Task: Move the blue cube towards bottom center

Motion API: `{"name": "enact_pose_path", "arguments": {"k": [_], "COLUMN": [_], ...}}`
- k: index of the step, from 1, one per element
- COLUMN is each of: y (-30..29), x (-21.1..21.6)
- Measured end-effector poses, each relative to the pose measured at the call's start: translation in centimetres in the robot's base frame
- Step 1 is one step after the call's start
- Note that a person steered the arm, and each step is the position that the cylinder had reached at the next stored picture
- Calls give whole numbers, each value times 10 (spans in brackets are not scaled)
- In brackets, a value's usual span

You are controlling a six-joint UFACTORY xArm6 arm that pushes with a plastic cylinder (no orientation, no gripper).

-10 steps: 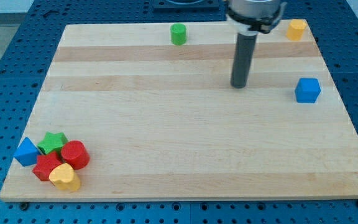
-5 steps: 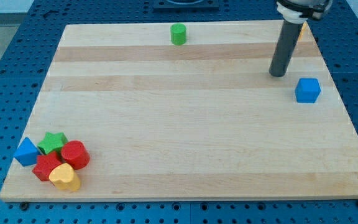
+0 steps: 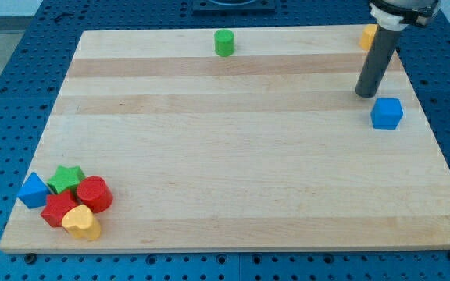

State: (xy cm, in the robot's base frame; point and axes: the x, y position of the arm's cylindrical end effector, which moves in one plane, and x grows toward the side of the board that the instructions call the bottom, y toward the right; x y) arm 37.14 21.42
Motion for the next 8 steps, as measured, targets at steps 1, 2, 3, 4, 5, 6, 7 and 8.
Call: {"name": "enact_pose_path", "arguments": {"k": [1, 2, 3, 4, 5, 6, 7, 8], "y": [14, 23, 31, 32, 18, -12, -45, -63], "x": [2, 7, 17, 35, 69, 103, 134, 152]}}
